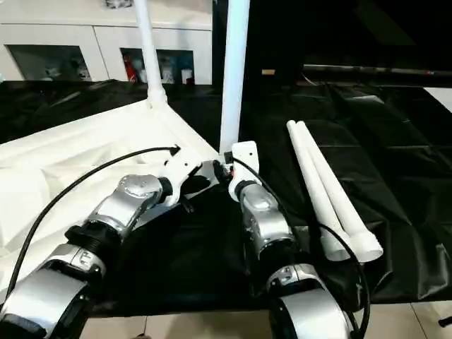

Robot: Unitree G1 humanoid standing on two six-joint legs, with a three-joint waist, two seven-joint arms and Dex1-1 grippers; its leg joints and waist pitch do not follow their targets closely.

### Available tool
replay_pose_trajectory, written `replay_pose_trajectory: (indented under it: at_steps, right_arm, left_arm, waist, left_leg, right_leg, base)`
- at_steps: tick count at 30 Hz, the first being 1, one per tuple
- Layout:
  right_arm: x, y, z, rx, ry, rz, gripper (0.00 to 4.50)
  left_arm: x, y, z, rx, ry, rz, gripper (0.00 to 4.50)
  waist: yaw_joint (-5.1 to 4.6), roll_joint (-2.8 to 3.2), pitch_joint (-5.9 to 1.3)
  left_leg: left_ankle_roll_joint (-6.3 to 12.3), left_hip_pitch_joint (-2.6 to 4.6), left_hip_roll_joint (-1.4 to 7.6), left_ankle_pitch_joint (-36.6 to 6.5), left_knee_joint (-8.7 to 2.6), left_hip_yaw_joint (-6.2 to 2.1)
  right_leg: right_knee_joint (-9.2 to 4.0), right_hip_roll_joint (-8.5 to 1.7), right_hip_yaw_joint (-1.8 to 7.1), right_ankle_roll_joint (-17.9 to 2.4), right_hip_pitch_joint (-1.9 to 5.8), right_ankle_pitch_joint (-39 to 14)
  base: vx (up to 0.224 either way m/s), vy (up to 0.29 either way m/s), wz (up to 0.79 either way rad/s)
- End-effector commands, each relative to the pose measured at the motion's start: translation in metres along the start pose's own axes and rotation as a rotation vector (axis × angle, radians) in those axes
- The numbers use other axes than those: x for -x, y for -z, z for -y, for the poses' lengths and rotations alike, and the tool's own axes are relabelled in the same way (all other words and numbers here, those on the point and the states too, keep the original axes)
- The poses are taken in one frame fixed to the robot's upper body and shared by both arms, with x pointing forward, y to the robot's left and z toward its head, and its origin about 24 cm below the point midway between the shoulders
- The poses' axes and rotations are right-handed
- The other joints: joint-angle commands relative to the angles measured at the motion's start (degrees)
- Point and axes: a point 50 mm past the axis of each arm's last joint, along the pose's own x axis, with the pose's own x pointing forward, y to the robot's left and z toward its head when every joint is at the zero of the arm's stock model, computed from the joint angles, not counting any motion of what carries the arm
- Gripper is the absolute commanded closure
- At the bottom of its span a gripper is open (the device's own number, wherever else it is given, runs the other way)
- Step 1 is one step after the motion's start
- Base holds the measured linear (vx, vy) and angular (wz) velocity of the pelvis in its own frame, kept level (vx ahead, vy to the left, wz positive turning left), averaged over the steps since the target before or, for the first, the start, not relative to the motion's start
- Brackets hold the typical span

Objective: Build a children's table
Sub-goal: Rotate leg to tighten

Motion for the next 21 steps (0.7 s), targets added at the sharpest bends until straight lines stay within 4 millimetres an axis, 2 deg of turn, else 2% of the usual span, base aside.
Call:
replay_pose_trajectory:
  at_steps: [1, 7, 10, 11, 17, 21]
  right_arm:
    - [0.001, -0.001, 0.002, 0.002, -0.026, 0.029, 1.08]
    - [0.011, -0.008, 0.023, 0.080, -0.144, 0.044, 0.61]
    - [0.022, -0.008, 0.035, 0.143, -0.267, 0.002, 0.61]
    - [0.022, -0.008, 0.036, 0.144, -0.272, 0.001, 0.61]
    - [0.046, -0.001, 0.038, 0.234, -0.564, -0.088, 0.61]
    - [0.051, 0.001, 0.039, 0.227, -0.605, -0.113, 0.61]
  left_arm:
    - [-0.002, 0.005, 0.010, -0.009, 0.077, 0.019, 4.50]
    - [0.015, 0.015, -0.001, -0.021, 0.129, 0.037, 4.50]
    - [0.027, 0.020, -0.007, -0.038, 0.182, 0.051, 4.50]
    - [0.027, 0.020, -0.007, -0.038, 0.185, 0.052, 4.50]
    - [0.050, 0.023, -0.010, -0.058, 0.362, 0.086, 4.50]
    - [0.056, 0.026, -0.011, -0.059, 0.390, 0.079, 4.50]
  waist:
    - [0.04, -0.53, -3.89]
    - [0.23, -0.66, -3.81]
    - [0.23, -0.72, -3.79]
    - [0.24, -0.69, -3.80]
    - [0.32, -0.73, -3.78]
    - [0.25, -0.79, -3.60]
  left_leg:
    - [2.82, -0.28, 1.53, -7.0, -4.00, -0.18]
    - [4.12, -0.33, 1.59, -6.3, -3.92, -0.09]
    - [4.71, -0.44, 1.63, -6.0, -3.89, -0.11]
    - [4.81, -0.36, 1.61, -6.2, -3.91, -0.14]
    - [5.04, -0.38, 1.79, -6.7, -3.89, -0.12]
    - [4.40, -0.32, 1.89, -7.9, -4.04, -0.08]
  right_leg:
    - [-4.07, -3.64, 3.16, -9.6, 3.47, -11.1]
    - [-3.95, -3.59, 3.16, -10.0, 3.54, -10.5]
    - [-3.84, -3.56, 3.18, -10.2, 3.63, -9.6]
    - [-3.87, -3.53, 3.12, -10.3, 3.64, -9.8]
    - [-3.80, -3.61, 3.15, -10.9, 3.69, -9.9]
    - [-4.06, -3.57, 3.17, -10.6, 3.46, -12.6]
  base:
    - [0.000, 0.000, 0.00]
    - [0.000, 0.000, 0.00]
    - [0.000, 0.000, 0.00]
    - [0.000, 0.000, 0.00]
    - [0.000, 0.000, 0.00]
    - [0.000, 0.000, 0.00]
